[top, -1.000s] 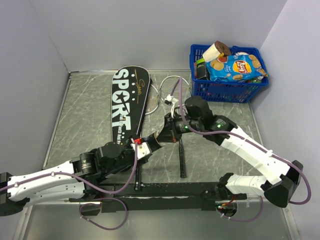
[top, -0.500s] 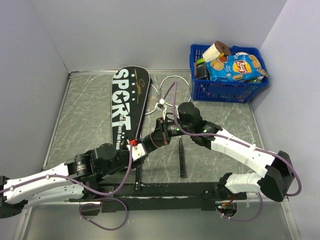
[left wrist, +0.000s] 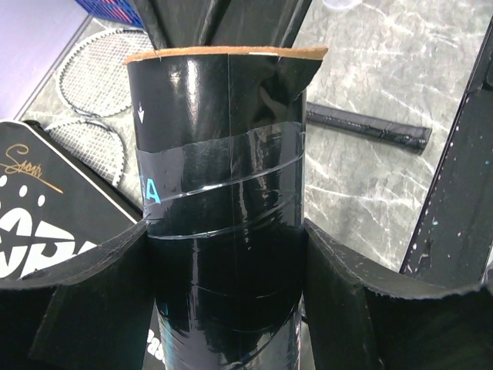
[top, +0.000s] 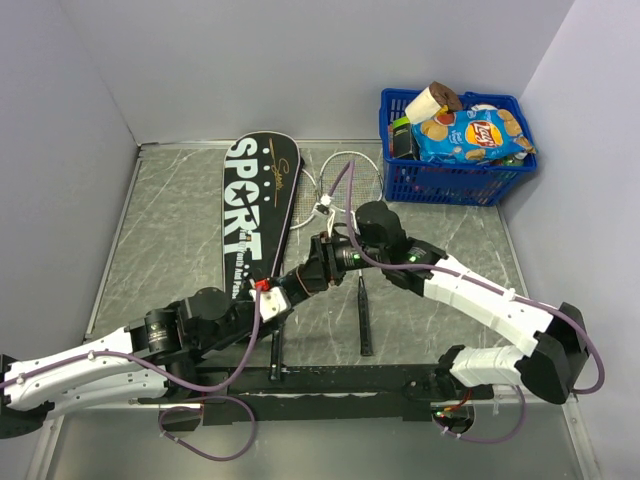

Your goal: Pack up the badminton gear

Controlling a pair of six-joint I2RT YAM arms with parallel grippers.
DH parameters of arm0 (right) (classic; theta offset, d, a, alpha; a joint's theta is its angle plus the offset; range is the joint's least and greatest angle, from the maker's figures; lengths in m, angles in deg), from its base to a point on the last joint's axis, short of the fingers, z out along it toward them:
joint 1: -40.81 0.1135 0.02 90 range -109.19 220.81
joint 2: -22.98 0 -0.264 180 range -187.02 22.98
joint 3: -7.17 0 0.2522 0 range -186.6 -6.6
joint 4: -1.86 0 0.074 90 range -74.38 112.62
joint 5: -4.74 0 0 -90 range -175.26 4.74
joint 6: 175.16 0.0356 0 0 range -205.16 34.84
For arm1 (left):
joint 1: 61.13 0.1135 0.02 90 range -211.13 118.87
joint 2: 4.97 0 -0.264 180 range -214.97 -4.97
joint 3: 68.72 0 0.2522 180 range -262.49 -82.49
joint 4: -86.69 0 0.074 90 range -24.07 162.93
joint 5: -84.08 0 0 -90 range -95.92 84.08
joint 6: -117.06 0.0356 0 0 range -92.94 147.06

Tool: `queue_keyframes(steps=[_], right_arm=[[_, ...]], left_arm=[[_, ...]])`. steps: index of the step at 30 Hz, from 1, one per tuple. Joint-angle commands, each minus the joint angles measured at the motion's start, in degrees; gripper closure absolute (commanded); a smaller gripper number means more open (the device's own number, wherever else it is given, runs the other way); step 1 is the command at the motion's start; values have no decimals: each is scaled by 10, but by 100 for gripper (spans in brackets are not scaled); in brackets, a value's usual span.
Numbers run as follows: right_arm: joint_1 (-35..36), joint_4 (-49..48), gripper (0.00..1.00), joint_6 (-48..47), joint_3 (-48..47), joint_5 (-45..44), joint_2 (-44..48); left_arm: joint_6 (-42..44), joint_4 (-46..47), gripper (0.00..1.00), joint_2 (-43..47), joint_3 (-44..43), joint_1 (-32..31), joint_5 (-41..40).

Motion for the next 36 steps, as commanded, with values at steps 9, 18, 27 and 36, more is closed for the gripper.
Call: queue_keyframes(steps=[9,18,27,36], right_arm=[[-97,186,37,-75,-100,-51,78],[-176,355,37,-153,-168,-285,56],[-235,437,32,-53,-118,-576,-33],[-328,408,31,43,9,-562,-55]], left_arm=[[-9,116,99,-17,-13,-3,26],[-12,115,99,-18,-15,-3,26],[-19,109,99,-14,-17,-3,34],[-27,98,99,-7,-27,-3,50]])
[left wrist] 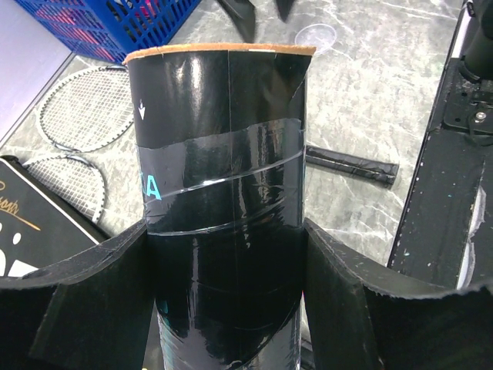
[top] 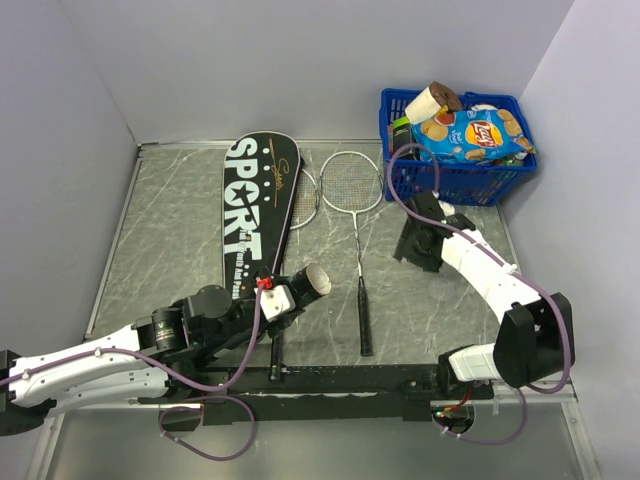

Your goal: Pack up the badminton gear

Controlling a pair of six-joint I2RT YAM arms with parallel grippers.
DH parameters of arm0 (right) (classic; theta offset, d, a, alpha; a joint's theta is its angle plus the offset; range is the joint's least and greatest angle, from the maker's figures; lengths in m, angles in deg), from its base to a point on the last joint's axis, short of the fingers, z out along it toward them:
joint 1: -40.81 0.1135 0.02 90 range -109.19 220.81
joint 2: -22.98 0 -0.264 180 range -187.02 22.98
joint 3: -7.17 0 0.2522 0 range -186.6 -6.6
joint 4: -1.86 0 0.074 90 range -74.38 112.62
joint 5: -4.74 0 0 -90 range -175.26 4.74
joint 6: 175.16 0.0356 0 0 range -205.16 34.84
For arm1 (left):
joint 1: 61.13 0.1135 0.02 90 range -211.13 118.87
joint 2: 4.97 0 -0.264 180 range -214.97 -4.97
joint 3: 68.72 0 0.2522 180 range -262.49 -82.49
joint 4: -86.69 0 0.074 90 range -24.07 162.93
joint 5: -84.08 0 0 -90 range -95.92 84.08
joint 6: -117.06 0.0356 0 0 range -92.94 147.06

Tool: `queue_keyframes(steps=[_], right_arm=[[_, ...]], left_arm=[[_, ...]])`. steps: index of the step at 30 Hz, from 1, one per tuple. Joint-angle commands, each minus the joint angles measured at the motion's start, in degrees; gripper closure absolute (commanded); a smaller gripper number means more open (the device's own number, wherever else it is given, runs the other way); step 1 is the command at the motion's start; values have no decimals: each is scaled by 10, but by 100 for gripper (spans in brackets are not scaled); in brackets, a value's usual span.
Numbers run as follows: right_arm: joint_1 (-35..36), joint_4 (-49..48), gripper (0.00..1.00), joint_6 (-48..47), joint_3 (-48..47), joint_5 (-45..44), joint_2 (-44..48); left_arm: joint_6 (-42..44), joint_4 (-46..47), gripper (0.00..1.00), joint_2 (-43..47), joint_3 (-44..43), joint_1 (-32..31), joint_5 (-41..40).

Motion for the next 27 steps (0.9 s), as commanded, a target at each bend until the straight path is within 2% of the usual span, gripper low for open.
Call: queue_keyframes(steps=[1,11,18,27], right_arm=[[-46,-16,31,48,46,-6,2],[-118,-83,33,29,98,17,-36],[-140,-102,35,18,99,20,-72],[-147,-125,43,13,116,22,-99]], left_arm=[[-17,30,99,17,-26,-2,15],[-18,30,99,23,-25,-2,23],[-15,31,99,25,-22,-3,19],[-13,31,99,19,-20,-2,15]])
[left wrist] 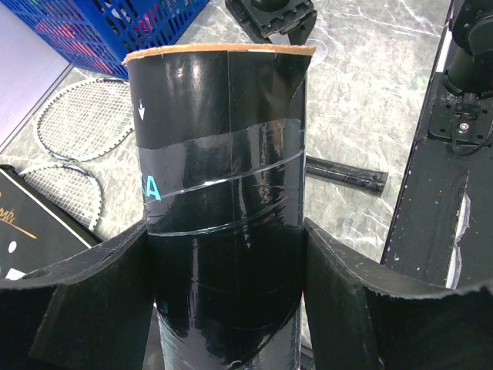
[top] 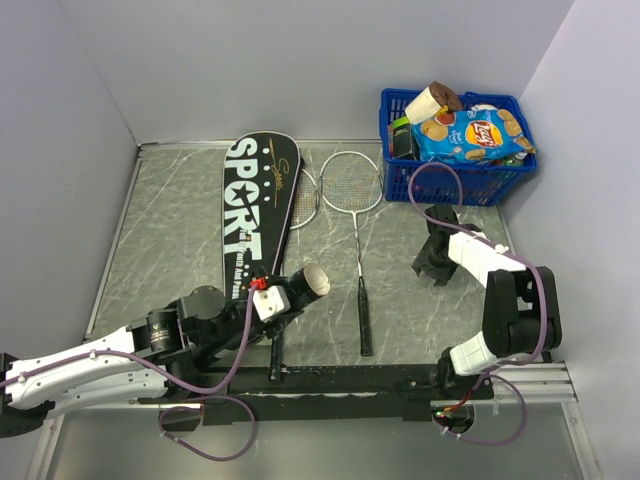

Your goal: Pack up the badminton gear

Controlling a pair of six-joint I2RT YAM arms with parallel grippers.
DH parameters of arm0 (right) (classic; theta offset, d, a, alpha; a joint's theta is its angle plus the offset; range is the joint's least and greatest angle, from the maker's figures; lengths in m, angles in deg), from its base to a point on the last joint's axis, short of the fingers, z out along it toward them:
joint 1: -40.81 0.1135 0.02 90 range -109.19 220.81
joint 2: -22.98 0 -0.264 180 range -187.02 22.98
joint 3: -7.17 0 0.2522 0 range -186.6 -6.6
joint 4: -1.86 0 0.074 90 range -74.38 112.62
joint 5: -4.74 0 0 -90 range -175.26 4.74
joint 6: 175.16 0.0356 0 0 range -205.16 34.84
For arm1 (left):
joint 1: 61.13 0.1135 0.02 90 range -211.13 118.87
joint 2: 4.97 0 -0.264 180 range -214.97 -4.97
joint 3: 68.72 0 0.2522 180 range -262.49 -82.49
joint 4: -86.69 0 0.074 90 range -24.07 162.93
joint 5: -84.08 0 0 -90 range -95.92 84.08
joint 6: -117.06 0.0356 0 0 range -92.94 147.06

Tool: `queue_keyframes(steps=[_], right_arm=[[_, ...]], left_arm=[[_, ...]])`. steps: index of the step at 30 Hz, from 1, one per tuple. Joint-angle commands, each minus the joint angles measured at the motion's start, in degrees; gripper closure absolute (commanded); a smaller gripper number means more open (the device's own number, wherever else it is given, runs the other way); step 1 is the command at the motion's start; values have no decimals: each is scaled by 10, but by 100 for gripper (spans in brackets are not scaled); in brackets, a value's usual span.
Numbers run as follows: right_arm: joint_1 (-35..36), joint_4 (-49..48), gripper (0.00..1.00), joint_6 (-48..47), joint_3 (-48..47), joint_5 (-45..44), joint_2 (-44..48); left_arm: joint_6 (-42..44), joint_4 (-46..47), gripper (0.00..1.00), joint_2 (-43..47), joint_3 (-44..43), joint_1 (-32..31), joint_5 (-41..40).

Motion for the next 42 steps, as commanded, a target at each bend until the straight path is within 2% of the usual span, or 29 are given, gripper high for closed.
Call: queue_keyframes(steps=[1,11,12,20,21,33,42], right_arm=[[-7,-22,45,-3,13,-2,-15],[-13,-41,53,-2,34,7,-17],[-14,-42,57,-4,35,7,-17],[-15,-43,70,-8,33,8,-18],[-15,-42,76,-8,33,7,-18],[-16,-52,96,-13,36,18,-16],[-9,-42,99,-54,20,66,54]], left_arm=[[-7,32,99,0,-19,-2,2],[-7,33,99,-3,-17,-2,2],[-6,33,99,-3,-17,-2,2],[-7,31,99,-3,-18,-2,3],[-7,31,99,-2,-18,-2,3],[-9,31,99,-5,-18,-2,1],[-10,28,99,-14,-20,-2,2]])
